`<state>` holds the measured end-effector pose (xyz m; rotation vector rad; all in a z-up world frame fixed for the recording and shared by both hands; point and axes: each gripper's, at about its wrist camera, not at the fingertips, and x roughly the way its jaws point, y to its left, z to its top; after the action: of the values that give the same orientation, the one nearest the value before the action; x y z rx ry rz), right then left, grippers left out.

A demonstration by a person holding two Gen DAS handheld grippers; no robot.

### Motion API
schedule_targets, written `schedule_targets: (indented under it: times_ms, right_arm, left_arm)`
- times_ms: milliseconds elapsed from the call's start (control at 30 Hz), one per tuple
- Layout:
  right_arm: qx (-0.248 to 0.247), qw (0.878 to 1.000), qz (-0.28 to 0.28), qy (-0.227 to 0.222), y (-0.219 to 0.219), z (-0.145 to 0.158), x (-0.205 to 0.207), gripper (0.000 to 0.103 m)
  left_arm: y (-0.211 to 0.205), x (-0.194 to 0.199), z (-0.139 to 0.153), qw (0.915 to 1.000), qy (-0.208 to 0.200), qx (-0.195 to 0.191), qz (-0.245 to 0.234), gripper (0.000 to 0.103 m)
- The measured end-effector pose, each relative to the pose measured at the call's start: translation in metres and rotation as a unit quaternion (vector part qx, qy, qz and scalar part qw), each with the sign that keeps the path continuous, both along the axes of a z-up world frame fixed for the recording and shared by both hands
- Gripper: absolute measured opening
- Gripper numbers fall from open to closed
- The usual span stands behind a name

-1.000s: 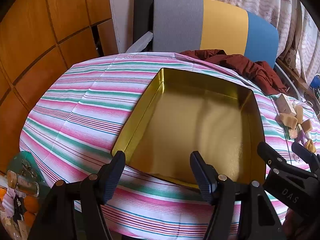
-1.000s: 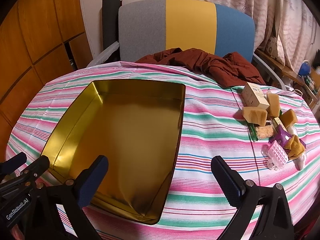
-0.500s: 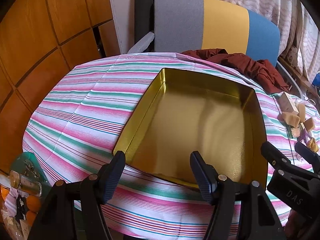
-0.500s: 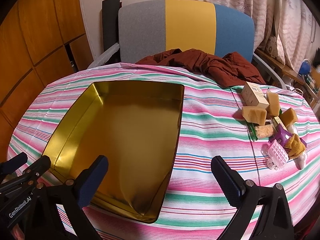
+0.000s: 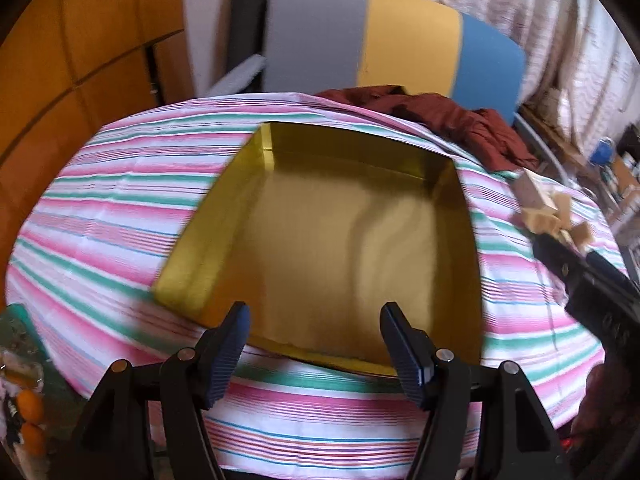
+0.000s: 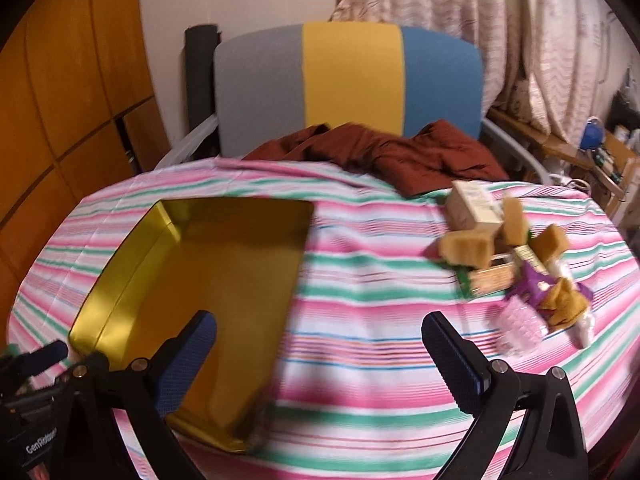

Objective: Organize objects

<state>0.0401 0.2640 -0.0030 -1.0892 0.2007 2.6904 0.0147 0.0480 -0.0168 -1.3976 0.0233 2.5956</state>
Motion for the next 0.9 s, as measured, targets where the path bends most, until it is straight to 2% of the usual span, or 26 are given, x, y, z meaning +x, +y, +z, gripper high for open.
schedule_targets:
  times_ms: [100,200,300,400,500,567,700,767,833,900]
  right_arm:
    - [0.001,1.000,-0.015,0.010,0.023,0.000,0.010,0.103]
    - [0.004,0.999,-0.037,0.006,0.047,-0.007,0.020,0.103]
    - [-0.001,0.999,-0.051,0.004,0.071,-0.016,0.033,0.103]
    - [-0.009,0.997,-0.077,0.009,0.102,-0.025,0.053,0.101]
    - [-0.030,0.993,-0.115,0.027,0.143,-0.034,0.077,0.094]
    - [-0.032,0.987,-0.155,0.030,0.177,-0.039,0.094,0.086]
    - [-0.014,0.970,-0.240,0.021,0.242,-0.051,0.120,0.083]
    - [-0.016,0.962,-0.273,0.019,0.274,-0.057,0.130,0.079]
    - [-0.018,0.957,-0.290,0.009,0.298,-0.064,0.131,0.076]
    - [-0.023,0.958,-0.286,0.004,0.316,-0.070,0.128,0.073]
  left_arm:
    - [0.018,0.004,-0.003,0.9992,-0.004,0.020,-0.035,0.068]
    - [0.031,0.008,-0.006,0.9945,-0.024,0.071,-0.072,0.068]
    - [0.041,0.007,-0.012,0.9846,-0.063,0.133,-0.093,0.068]
    - [0.053,0.008,-0.013,0.9843,-0.081,0.127,-0.092,0.068]
    - [0.067,0.013,-0.009,0.9837,-0.069,0.123,-0.112,0.068]
    - [0.076,0.016,-0.007,0.9815,-0.063,0.125,-0.131,0.068]
    - [0.102,0.015,-0.004,0.9690,-0.078,0.142,-0.186,0.068]
    - [0.113,0.016,-0.002,0.9663,-0.079,0.137,-0.203,0.068]
    - [0.128,0.019,-0.002,0.9624,-0.084,0.133,-0.222,0.068]
    - [0.139,0.020,-0.005,0.9580,-0.095,0.134,-0.235,0.068]
